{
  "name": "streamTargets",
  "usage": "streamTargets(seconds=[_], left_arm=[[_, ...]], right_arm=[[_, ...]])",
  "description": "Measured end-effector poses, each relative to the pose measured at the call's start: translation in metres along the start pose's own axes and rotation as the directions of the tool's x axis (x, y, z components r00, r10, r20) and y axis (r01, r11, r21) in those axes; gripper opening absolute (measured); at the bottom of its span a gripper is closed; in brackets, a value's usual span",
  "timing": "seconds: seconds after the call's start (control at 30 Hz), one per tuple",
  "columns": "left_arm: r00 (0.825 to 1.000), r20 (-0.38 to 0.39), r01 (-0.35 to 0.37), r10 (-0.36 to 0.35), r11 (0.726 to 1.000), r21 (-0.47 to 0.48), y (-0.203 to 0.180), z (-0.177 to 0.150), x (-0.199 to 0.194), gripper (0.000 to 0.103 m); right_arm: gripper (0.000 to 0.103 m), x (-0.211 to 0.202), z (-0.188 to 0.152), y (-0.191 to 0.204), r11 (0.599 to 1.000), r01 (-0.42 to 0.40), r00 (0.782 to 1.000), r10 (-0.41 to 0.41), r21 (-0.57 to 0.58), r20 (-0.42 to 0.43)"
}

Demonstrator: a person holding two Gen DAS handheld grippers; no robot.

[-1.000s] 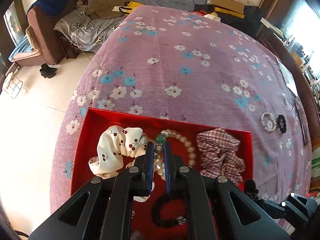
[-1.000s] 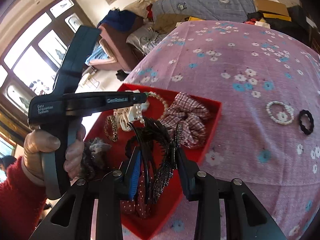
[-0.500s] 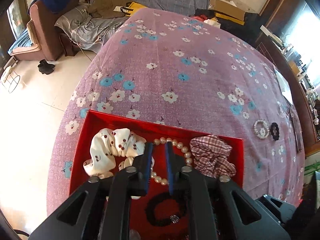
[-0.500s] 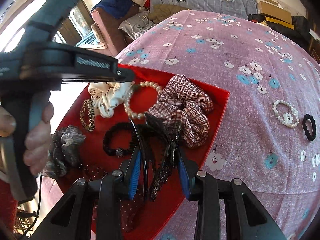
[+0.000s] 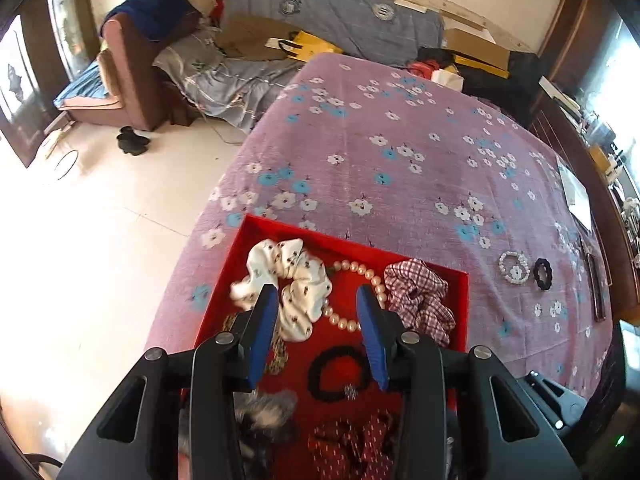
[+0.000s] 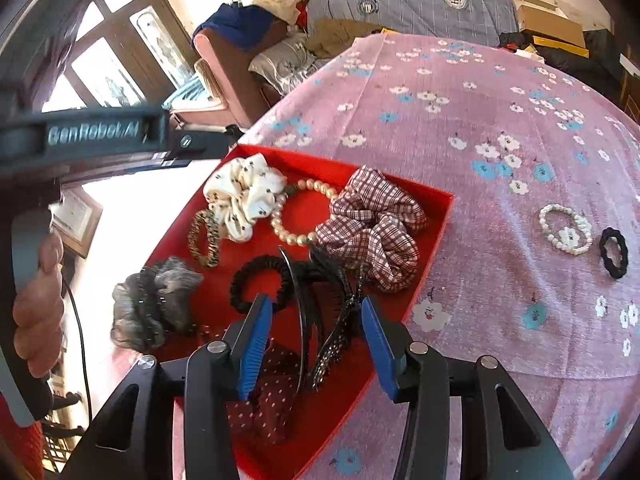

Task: Organize jewelry
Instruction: 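Move both open tools toward the white bead bracelet and black hair tie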

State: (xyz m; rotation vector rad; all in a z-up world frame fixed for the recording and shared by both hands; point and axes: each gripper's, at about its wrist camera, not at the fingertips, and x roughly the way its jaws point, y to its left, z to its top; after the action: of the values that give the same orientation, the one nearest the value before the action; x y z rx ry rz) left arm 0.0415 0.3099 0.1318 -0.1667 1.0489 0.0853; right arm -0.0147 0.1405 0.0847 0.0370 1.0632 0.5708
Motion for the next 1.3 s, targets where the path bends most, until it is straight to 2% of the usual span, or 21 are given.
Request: streamTargets(seconds=[0.17,0.4,0.67,1.3], left_arm=[[0.995,0.036,-0.089,0.089,0.996,0.005,-0.013,-0.019,-0.026,0.039],[0.983,0.076,-0.171,0.167,0.984,0.048,-0.045,-0.041,-0.050,0.040],[0.978,0.104,-0.186,0.179,0.980,0.063,-0.084,-0.061,-0.071,0.045],[0.972,0.162,-0.187,0.168,0.977,0.106,-0.164,-0.095,-0.095,0.047]], right_arm=[[0.052,-0.025,-0.009,-0.014,0.999,-0.005,1.000,0.003,0.049,0.030],[0.053,-0.054,-0.026,-0.043,0.994,0.003,0.999,-0.008,0.111,0.046],[0.053,-0.084,-0.045,-0.068,0.990,0.010,0.998,-0.019,0.138,0.063],[0.056,-0.150,-0.079,-0.125,0.986,0.048,0.991,-0.067,0.157,0.119]])
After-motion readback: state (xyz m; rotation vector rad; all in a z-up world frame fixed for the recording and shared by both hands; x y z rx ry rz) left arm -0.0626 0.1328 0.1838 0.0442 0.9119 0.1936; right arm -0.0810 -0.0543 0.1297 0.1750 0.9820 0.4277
